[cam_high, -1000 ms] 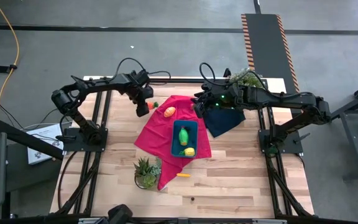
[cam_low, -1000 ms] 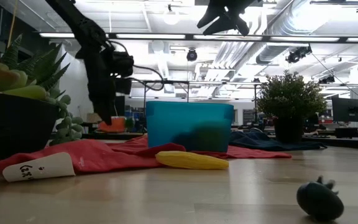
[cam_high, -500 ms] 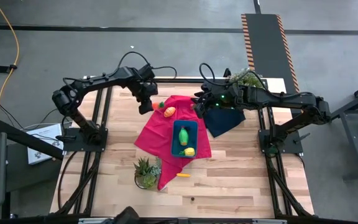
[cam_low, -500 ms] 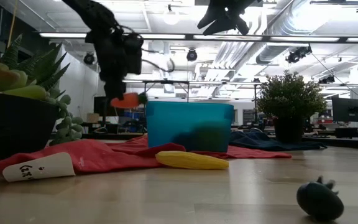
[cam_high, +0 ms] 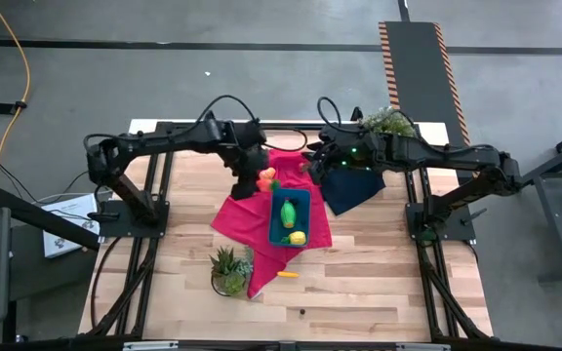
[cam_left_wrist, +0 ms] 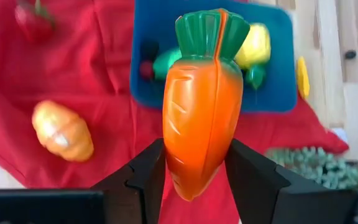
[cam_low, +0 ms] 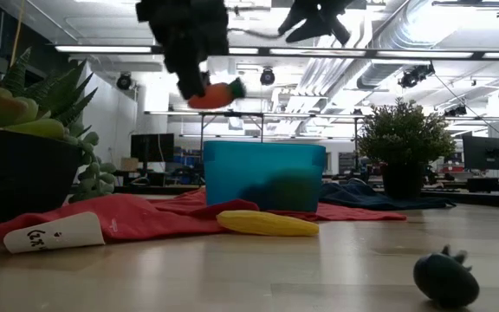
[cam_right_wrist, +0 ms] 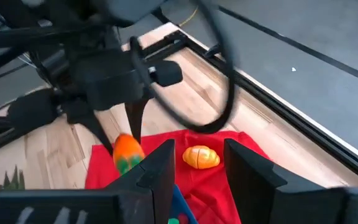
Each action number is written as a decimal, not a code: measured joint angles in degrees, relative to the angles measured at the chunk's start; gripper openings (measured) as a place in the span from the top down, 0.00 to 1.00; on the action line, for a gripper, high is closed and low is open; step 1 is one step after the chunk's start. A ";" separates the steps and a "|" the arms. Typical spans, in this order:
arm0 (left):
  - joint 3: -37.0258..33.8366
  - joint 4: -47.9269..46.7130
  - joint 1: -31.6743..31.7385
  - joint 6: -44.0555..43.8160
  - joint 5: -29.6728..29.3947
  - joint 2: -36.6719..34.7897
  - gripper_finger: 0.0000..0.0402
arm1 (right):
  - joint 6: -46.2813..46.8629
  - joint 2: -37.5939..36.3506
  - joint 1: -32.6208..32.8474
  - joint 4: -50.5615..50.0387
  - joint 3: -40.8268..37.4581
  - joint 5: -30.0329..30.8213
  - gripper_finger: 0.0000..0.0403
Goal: Pick and placing Produce into tupperware
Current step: Put the carrot into the blue bin
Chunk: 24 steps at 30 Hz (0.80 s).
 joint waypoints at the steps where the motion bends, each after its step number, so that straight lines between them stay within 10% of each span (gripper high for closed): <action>1: 0.59 0.50 -0.84 -0.63 -0.79 -0.03 0.64 | -0.04 -0.55 0.00 0.32 0.03 0.01 0.68; 24: 2.05 13.36 -12.08 -11.48 -7.72 2.49 0.64 | 4.21 -16.54 7.30 -17.83 0.07 3.66 0.68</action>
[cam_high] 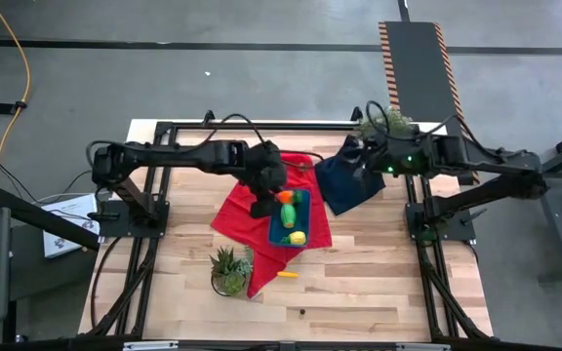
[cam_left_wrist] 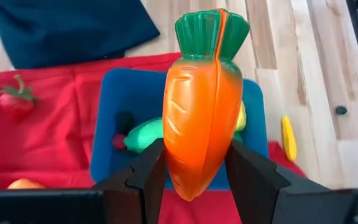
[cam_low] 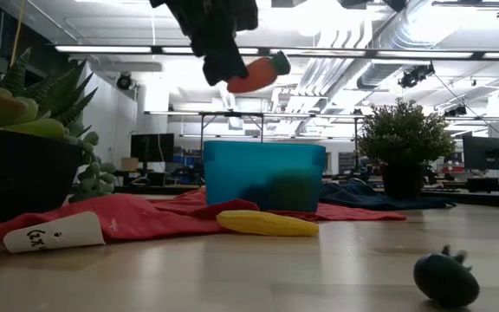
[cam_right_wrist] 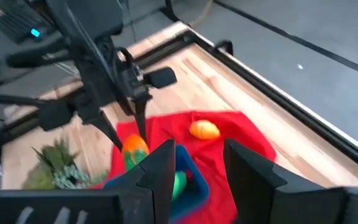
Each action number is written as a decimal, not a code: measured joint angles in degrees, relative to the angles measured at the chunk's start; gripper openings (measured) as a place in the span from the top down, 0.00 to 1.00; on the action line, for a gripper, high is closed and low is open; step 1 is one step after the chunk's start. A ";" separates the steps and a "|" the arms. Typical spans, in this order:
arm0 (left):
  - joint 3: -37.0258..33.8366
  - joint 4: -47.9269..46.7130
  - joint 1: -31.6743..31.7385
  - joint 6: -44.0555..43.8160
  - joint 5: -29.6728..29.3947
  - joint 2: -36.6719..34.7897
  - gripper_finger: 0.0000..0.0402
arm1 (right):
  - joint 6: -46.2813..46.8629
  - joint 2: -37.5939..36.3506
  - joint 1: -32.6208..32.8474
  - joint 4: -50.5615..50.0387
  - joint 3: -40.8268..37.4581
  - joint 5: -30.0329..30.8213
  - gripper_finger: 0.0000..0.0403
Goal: Pick and placing Produce into tupperware
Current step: Put the carrot into the blue bin
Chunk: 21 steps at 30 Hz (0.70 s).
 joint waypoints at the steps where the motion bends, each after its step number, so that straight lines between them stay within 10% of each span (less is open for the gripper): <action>1: 0.03 0.37 -0.47 -0.40 -0.02 0.58 0.64 | 0.57 0.04 0.61 -0.90 -0.02 1.14 0.68; 21: -0.03 2.38 -3.73 2.80 1.27 9.39 0.63 | 3.82 0.87 5.20 -3.66 -0.07 6.76 0.68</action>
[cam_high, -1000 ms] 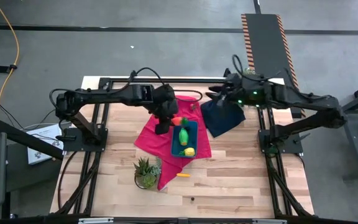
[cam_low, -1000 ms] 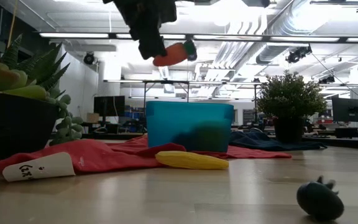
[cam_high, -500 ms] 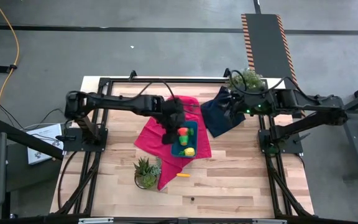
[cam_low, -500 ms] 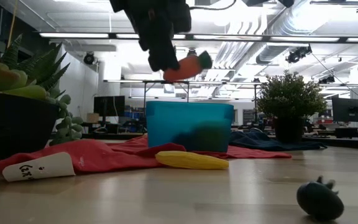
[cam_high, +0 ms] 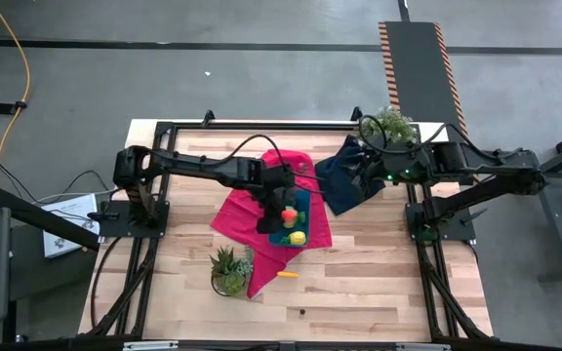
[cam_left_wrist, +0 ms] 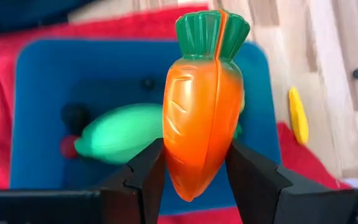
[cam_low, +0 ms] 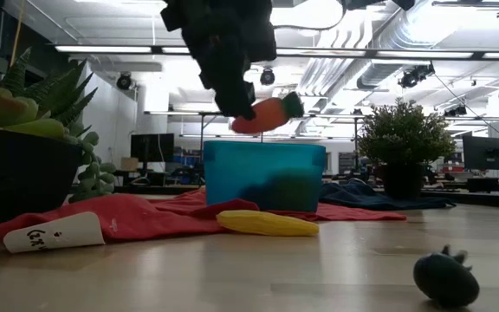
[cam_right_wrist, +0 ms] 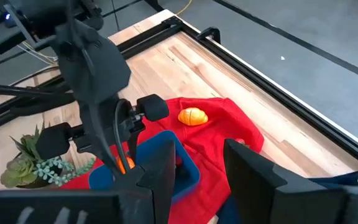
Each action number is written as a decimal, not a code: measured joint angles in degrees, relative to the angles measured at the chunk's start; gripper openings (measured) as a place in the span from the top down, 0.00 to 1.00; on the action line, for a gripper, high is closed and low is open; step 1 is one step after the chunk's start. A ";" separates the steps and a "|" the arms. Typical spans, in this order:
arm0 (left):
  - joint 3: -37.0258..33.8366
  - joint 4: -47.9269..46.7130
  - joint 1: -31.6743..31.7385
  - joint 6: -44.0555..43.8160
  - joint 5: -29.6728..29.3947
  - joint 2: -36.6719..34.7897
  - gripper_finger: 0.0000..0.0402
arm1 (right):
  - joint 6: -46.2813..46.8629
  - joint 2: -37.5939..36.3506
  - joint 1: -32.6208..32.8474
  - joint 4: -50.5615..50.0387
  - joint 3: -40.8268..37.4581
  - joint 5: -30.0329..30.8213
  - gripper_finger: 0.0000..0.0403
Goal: Pick and placing Produce into tupperware
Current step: Put the carrot into the blue bin, then put the croissant into the blue bin
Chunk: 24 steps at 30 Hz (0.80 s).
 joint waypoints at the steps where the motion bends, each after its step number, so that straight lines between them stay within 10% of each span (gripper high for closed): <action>1: 0.05 0.72 0.00 0.04 0.03 -0.05 0.62 | 0.01 0.00 0.00 0.02 0.00 0.00 0.68; 14: 0.05 0.87 0.00 -0.35 -1.08 -0.08 0.47 | 0.01 0.00 0.00 0.01 0.00 0.00 0.68; 24: 0.05 -6.53 4.33 -0.30 -3.23 -0.35 0.56 | 0.01 0.00 0.00 0.01 0.00 0.36 0.68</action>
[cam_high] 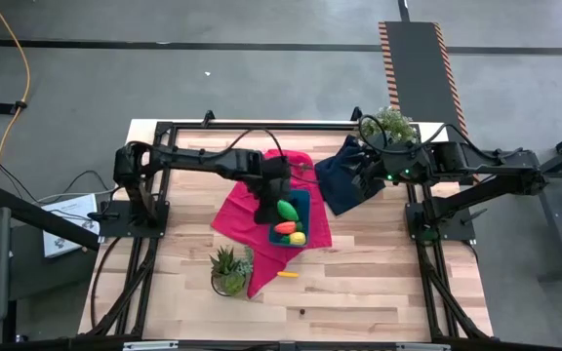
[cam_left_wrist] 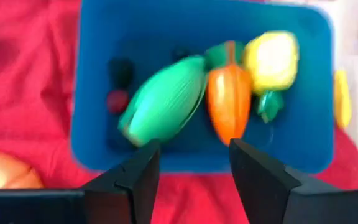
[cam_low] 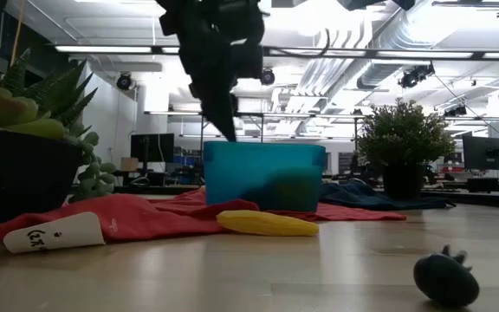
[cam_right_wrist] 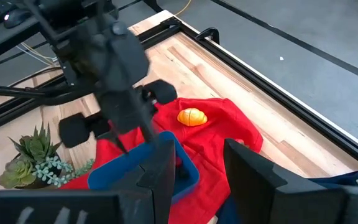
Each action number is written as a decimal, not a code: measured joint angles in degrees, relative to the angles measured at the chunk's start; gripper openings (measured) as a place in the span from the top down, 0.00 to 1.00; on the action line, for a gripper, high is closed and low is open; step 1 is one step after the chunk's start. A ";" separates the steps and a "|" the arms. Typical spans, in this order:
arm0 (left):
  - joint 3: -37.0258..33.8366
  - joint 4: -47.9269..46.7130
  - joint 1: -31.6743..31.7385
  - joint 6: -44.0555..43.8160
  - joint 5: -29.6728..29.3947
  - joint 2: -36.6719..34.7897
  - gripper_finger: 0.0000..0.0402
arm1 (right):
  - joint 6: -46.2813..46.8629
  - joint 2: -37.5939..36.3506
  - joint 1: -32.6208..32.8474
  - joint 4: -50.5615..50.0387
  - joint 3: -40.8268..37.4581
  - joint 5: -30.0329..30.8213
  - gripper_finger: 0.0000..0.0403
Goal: Pick and placing Produce into tupperware
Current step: Put the croissant into the blue bin
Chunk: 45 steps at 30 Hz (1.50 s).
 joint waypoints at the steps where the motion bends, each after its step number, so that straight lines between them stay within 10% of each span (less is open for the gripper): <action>1: -0.02 -1.29 0.81 0.02 0.59 -0.22 0.57 | 0.00 0.00 0.00 0.00 0.00 0.28 0.68; 19: -0.02 -9.70 14.67 -2.66 0.09 -5.30 0.62 | -0.46 -0.02 -0.11 -0.04 0.00 3.58 0.68; 35: -0.07 -4.09 15.64 -17.91 -5.90 -3.66 0.40 | -1.55 -0.02 -0.13 0.02 0.00 4.42 0.68; 45: -0.02 -4.06 18.14 -20.94 -6.53 -2.74 0.45 | -1.99 -0.02 -0.13 0.04 -0.02 4.47 0.68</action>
